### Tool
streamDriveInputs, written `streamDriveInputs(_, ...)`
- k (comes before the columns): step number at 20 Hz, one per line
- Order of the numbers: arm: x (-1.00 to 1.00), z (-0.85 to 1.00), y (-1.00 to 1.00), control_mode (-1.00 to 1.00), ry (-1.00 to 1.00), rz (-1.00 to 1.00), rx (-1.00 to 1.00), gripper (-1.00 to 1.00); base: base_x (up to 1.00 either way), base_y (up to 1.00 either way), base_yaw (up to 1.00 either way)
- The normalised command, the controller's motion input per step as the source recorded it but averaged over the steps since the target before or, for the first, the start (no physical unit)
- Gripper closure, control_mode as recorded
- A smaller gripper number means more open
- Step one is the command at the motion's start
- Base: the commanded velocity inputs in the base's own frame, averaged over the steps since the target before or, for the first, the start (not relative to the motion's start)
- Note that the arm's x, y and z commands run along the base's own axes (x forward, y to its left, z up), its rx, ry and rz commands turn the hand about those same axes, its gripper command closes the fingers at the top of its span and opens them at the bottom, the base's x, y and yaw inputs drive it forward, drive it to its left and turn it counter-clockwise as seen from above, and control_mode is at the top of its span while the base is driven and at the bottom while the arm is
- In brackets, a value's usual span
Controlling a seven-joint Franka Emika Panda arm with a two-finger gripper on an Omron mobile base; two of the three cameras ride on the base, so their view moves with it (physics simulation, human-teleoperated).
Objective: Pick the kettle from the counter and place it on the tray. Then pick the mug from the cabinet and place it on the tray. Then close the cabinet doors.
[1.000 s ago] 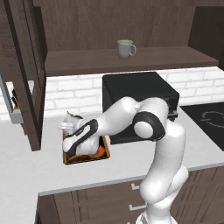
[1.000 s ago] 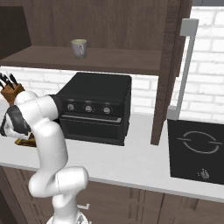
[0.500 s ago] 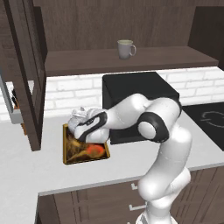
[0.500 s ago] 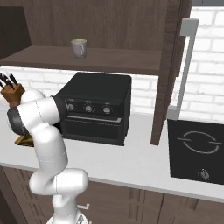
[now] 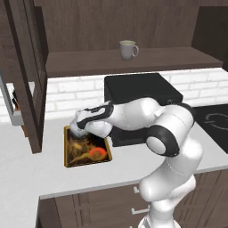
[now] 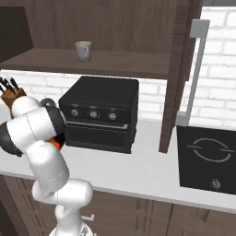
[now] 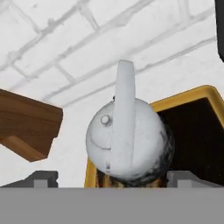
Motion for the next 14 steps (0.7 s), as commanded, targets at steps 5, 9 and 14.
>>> streamDriveInputs(5, -0.44, 0.61, 0.12, -1.00, 0.21, -0.13, 0.00, -1.00, 0.00, 0.00, 0.00)
streamDriveInputs(9, -0.46, 0.79, 0.05, -1.00, 0.16, -0.09, 0.00, -1.00, 0.00, 0.00, 0.00)
streamDriveInputs(14, -0.41, 0.96, 0.00, -1.00, 0.08, -0.08, -0.04, -1.00, 0.00, 0.00, 0.00)
